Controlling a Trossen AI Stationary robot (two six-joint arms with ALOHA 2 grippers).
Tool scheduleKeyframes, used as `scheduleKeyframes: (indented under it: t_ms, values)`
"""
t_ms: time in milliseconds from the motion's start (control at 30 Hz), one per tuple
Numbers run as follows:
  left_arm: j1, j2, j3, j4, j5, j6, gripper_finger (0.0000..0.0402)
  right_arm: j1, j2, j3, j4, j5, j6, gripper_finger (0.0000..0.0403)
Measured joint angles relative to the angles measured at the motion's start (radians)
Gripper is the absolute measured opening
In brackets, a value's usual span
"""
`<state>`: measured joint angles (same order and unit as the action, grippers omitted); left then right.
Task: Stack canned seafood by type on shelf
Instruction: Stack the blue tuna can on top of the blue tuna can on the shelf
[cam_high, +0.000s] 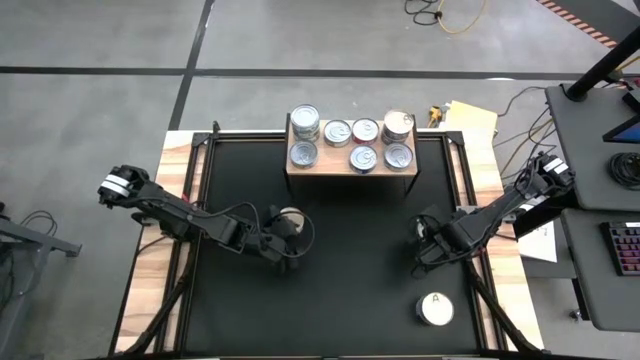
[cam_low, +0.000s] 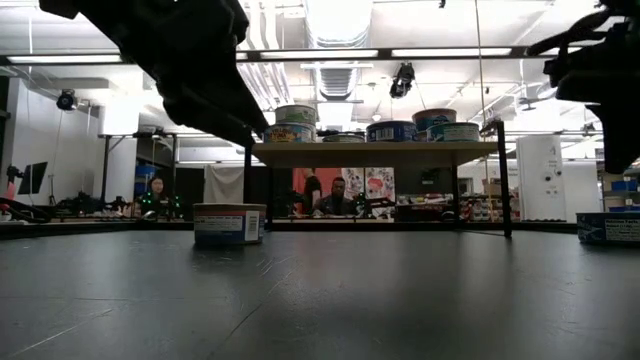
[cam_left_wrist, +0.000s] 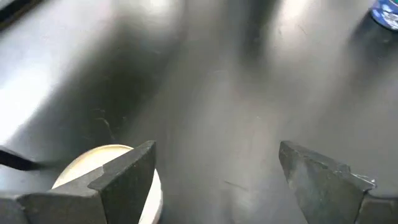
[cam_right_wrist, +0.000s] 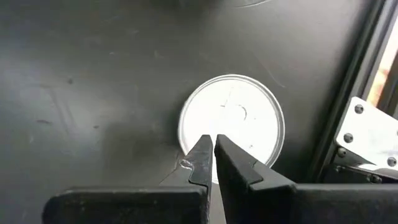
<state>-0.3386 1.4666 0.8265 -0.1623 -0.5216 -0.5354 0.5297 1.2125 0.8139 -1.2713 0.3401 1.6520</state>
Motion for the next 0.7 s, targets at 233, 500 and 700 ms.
scheduleKeyframes:
  t_ms: [233, 500, 700]
  values:
    - [0.000, 0.000, 0.000, 0.010, -0.140, 0.000, 0.0323, 0.000, 0.025, -0.046, 0.023, 0.001, 0.051, 0.0013]
    - [0.000, 0.000, 0.000, 0.023, -0.177, 0.007, 0.0323, 0.000, 0.129, -0.048, 0.071, 0.001, 0.053, 0.0013]
    - [0.000, 0.000, 0.000, 0.023, -0.177, 0.007, 0.0323, 0.000, 0.202, -0.048, 0.100, 0.000, 0.062, 0.0013]
